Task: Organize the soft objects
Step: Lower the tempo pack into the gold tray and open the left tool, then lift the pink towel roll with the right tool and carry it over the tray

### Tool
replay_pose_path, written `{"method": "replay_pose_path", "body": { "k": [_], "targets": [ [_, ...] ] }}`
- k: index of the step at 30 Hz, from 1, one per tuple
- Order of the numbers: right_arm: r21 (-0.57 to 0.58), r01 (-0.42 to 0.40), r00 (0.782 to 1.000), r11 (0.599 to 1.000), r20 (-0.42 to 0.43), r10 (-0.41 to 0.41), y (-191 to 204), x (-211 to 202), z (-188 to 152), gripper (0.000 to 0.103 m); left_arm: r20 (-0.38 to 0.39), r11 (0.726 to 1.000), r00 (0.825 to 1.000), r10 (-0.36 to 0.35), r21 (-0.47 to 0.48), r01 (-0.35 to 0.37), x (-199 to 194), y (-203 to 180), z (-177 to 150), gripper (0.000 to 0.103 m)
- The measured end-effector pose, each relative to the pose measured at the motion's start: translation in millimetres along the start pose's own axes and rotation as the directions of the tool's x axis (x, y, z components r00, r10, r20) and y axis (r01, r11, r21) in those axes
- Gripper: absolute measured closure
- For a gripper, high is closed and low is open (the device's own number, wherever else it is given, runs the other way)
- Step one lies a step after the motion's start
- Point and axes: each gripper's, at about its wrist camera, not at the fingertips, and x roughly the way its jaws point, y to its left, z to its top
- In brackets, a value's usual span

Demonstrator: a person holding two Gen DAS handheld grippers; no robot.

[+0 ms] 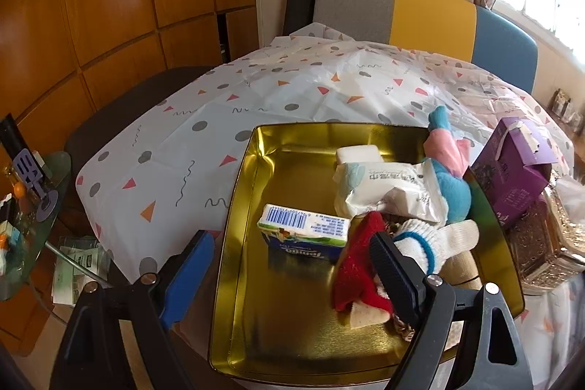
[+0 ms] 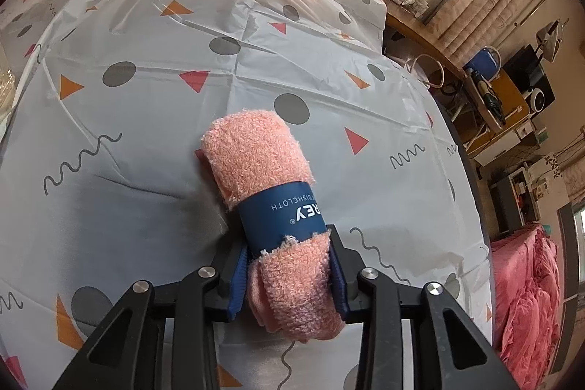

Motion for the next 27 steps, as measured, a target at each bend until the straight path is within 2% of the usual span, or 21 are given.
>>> {"method": "replay_pose_path", "body": {
  "k": [6,9,12,15,17,21,22,27],
  "targets": [
    [0.058,-0.062,0.998,0.996,-0.023,0.064,-4.6,-1.0,1.3,0.066,0.02,1.0,1.0,-0.007,0.011,0.007,-7.7,-4.2,3.0,0.016],
    [0.11,-0.156,0.986,0.982,-0.041,0.161,-6.9,-4.6,1.8,0.066,0.029,1.0,0.999,-0.015,0.009,0.015,-10.5,-4.4,2.3,0.016],
    [0.108,-0.199,0.976,0.974,-0.07,0.207,4.4,-11.0,1.2,0.066,0.052,0.999,0.999,-0.011,0.035,0.01,-14.9,-7.9,0.5,0.016],
    [0.144,-0.307,0.937,0.941,-0.128,0.326,15.5,-17.4,2.7,0.066,0.049,0.999,0.998,-0.036,0.033,0.035,-17.6,-8.4,-1.8,0.015],
    [0.18,-0.349,0.915,0.92,-0.147,0.376,21.8,-20.6,2.8,0.066,0.044,0.998,0.998,-0.048,0.034,0.047,-17.5,-9.0,-3.6,0.015],
    [0.262,-0.432,0.869,0.863,-0.135,0.476,30.8,-26.9,0.6,0.066,0.023,0.997,0.997,-0.076,0.019,0.075,-15.6,-5.8,-7.2,0.015],
    [0.278,-0.441,0.863,0.853,-0.129,0.488,32.6,-28.0,-0.2,0.066,0.023,0.997,0.997,-0.074,0.02,0.073,-15.8,-5.6,-8.1,0.015],
    [0.322,-0.414,0.878,0.851,-0.105,0.467,36.0,-29.5,-4.3,0.066,0.038,0.997,0.996,-0.077,0.018,0.077,-19.3,-1.8,-9.5,0.015]
  ]
}}
